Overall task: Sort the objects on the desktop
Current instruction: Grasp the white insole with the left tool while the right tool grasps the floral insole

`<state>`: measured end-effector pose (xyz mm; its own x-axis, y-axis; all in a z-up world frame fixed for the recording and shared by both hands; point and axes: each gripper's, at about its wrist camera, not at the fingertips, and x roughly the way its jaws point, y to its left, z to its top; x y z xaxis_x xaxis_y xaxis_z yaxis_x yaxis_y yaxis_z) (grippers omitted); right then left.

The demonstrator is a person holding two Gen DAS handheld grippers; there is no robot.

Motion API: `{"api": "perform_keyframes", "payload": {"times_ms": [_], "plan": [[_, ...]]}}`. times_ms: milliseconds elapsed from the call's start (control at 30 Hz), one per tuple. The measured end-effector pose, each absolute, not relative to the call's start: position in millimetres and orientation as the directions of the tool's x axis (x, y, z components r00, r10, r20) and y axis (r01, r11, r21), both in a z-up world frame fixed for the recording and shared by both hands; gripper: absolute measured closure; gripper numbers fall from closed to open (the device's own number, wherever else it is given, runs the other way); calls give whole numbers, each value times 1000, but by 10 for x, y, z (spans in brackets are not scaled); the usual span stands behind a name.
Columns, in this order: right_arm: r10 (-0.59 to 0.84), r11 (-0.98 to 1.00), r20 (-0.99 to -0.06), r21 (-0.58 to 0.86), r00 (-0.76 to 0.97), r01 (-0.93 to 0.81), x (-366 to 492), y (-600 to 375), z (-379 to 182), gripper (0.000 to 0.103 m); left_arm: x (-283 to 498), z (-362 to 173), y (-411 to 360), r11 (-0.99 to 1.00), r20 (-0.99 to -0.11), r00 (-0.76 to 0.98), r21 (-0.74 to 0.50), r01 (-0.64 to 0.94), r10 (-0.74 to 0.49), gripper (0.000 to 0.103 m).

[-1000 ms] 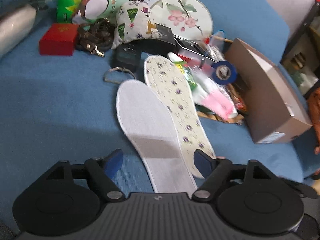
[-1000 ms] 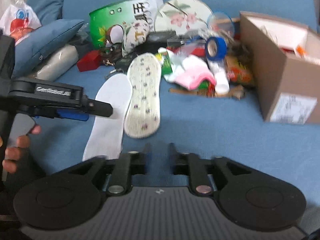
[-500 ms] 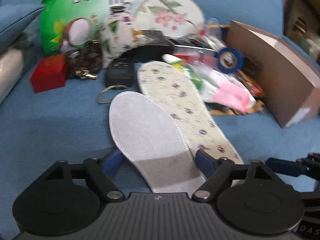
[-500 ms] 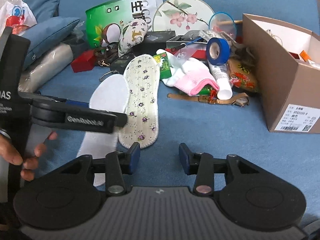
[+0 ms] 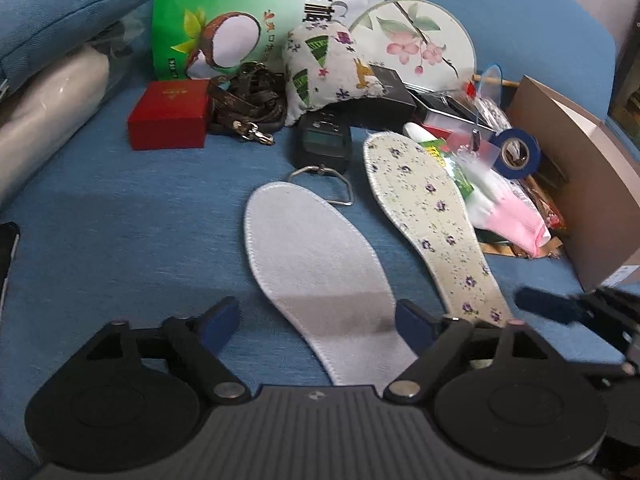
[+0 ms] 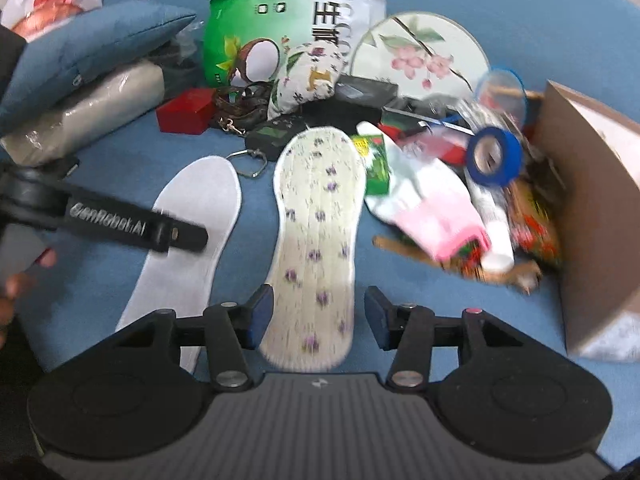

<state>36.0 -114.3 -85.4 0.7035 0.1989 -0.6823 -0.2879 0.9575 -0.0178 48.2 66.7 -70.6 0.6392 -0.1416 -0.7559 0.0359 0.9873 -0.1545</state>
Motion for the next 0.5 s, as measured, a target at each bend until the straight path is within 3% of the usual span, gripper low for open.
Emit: {"api": "perform_keyframes", "payload": {"times_ms": [300, 500], "plan": [[204, 953, -677, -27, 708, -301, 607, -1023, -986, 49, 562, -776, 494, 995, -766, 636, -90, 39, -94, 2], [130, 973, -706, -43, 696, -225, 400, -1281, -951, 50, 566, -818, 407, 998, -743, 668, -2, 66, -45, 10]]}}
